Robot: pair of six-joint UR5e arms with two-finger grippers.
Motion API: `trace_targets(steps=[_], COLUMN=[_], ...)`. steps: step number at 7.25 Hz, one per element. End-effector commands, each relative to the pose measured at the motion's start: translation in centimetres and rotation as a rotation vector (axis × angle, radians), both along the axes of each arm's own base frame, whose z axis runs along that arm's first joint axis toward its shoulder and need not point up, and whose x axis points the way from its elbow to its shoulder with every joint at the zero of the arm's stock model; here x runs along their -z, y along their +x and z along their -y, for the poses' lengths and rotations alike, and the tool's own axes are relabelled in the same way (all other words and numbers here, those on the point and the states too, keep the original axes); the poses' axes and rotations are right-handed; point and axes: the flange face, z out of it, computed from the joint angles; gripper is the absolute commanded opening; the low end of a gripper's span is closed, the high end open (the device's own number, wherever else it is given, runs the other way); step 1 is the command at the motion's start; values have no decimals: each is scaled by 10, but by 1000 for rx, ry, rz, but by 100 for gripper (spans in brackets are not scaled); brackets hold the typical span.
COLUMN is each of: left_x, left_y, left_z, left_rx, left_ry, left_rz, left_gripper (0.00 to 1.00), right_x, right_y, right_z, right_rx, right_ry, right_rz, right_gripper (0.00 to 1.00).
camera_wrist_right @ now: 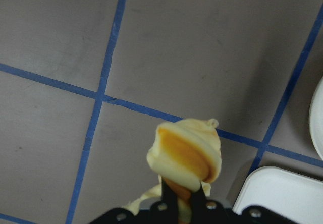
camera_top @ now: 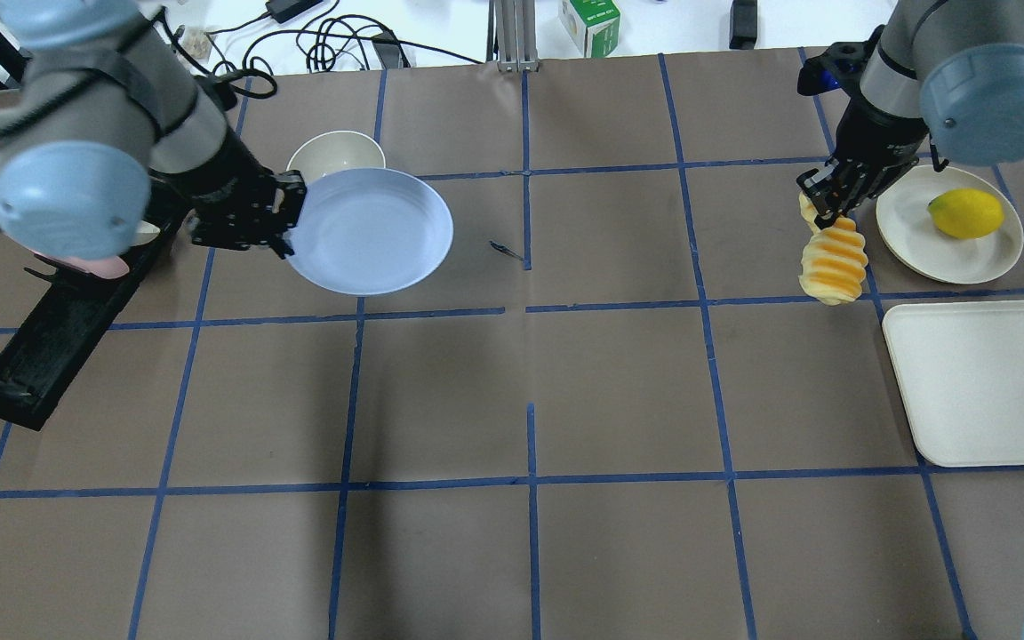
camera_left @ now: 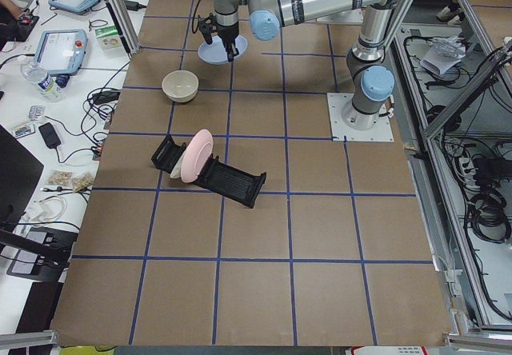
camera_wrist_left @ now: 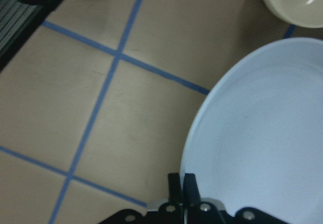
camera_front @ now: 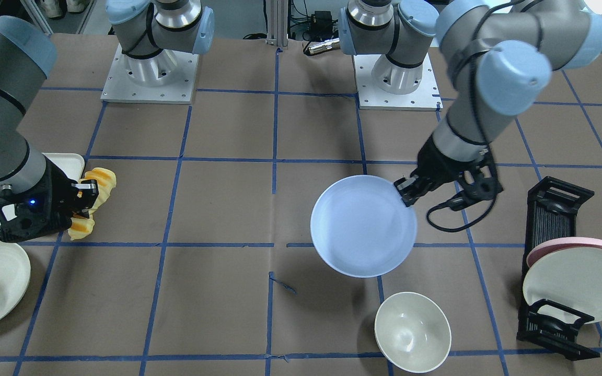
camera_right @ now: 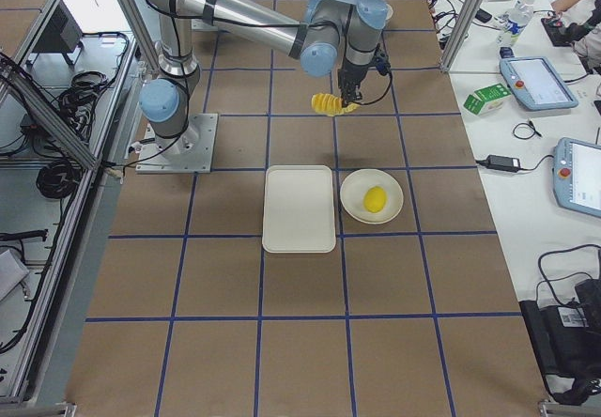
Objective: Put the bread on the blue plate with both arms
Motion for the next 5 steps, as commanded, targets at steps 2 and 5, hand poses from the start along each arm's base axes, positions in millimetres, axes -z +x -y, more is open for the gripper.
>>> trace_targets(steps=[2,5], left_x=[115,135], left_y=[-92,-134], left_z=[-33,-51], left_rx=[-157,-162], left_ry=[-115,-79], left_rz=[-131,-130], left_gripper=[0,0], right_x=[5,10], right_y=[57,94], right_z=[-3,-13], right_rx=[79,190], right_ry=[-2,23], right_rz=[27,31], right_gripper=[0,0])
